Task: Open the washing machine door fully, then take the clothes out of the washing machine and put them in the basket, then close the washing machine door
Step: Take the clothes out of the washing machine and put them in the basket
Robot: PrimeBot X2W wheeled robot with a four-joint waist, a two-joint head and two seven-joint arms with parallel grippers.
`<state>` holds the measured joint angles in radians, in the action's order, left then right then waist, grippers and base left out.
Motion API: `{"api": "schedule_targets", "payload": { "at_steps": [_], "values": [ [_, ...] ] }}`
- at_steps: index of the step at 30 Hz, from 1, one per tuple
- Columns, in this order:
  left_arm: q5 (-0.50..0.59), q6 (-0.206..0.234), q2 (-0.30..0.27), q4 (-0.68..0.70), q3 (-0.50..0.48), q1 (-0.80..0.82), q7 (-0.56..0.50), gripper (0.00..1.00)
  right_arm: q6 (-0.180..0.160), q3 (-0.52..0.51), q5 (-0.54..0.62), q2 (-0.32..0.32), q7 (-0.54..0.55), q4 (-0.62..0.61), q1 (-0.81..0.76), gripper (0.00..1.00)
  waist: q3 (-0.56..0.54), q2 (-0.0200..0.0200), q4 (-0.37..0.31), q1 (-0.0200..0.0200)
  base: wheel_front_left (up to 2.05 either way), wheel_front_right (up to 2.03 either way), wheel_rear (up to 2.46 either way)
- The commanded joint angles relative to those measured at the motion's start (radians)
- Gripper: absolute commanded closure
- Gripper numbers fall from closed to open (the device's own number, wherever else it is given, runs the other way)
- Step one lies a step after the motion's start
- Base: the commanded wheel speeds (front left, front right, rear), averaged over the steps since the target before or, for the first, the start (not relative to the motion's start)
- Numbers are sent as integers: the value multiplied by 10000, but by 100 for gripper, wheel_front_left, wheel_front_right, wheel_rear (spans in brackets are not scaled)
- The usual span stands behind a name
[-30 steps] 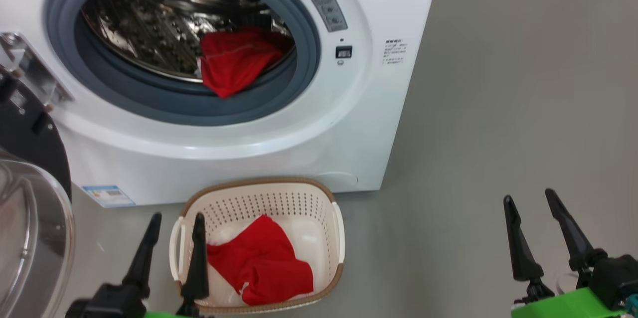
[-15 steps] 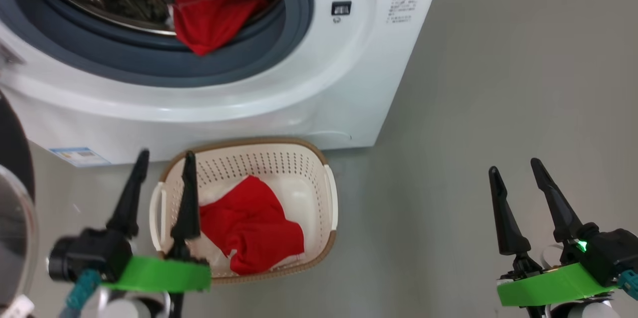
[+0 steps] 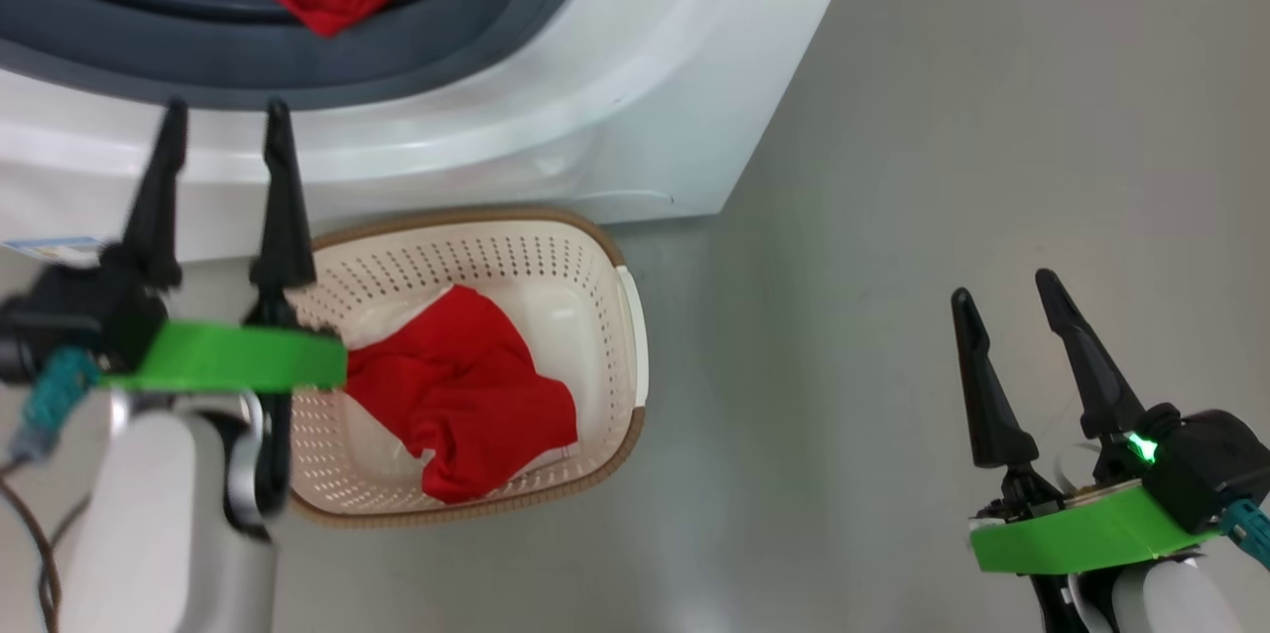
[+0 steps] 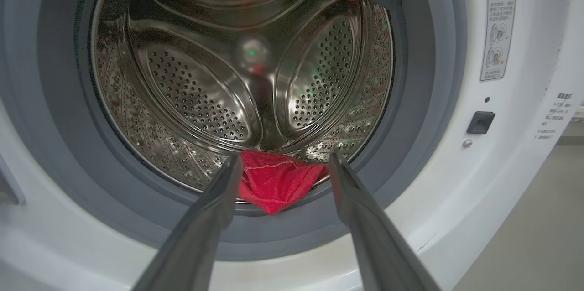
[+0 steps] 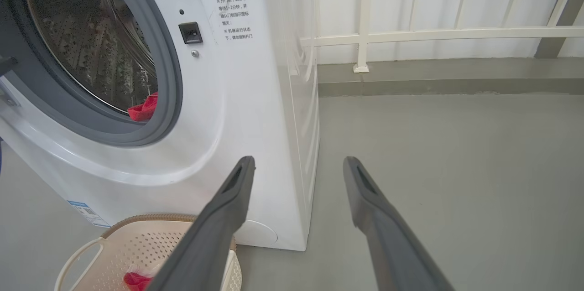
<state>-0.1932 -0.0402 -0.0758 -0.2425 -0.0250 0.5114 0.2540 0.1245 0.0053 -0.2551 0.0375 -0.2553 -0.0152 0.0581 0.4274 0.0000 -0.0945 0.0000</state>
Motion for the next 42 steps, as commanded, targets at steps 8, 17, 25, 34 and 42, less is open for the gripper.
{"api": "schedule_targets", "payload": {
  "at_steps": [8,17,25,34,42],
  "values": [
    [4,-32,-641,-1112,-225,2158,-149,0,62,393,-96,127,-65,-274,492,0,1019,0,-176,0,0,0,0],
    [38,-71,-1200,-2433,-223,3975,-484,0,62,608,-186,127,-65,-262,822,0,1726,0,-417,0,0,0,0],
    [-116,-195,-1524,-3836,-144,5797,-951,0,62,824,-331,127,-65,-271,1171,0,2357,0,-638,0,0,0,0],
    [-107,-212,-1866,-5099,-20,7148,-1178,0,62,1203,-498,127,-65,-207,1356,0,2723,0,-972,0,0,0,0],
    [149,-65,-2068,-6089,356,8158,-2018,0,62,1354,-333,127,-65,-207,1479,0,2895,0,-1145,0,0,0,0]
  ]
}}
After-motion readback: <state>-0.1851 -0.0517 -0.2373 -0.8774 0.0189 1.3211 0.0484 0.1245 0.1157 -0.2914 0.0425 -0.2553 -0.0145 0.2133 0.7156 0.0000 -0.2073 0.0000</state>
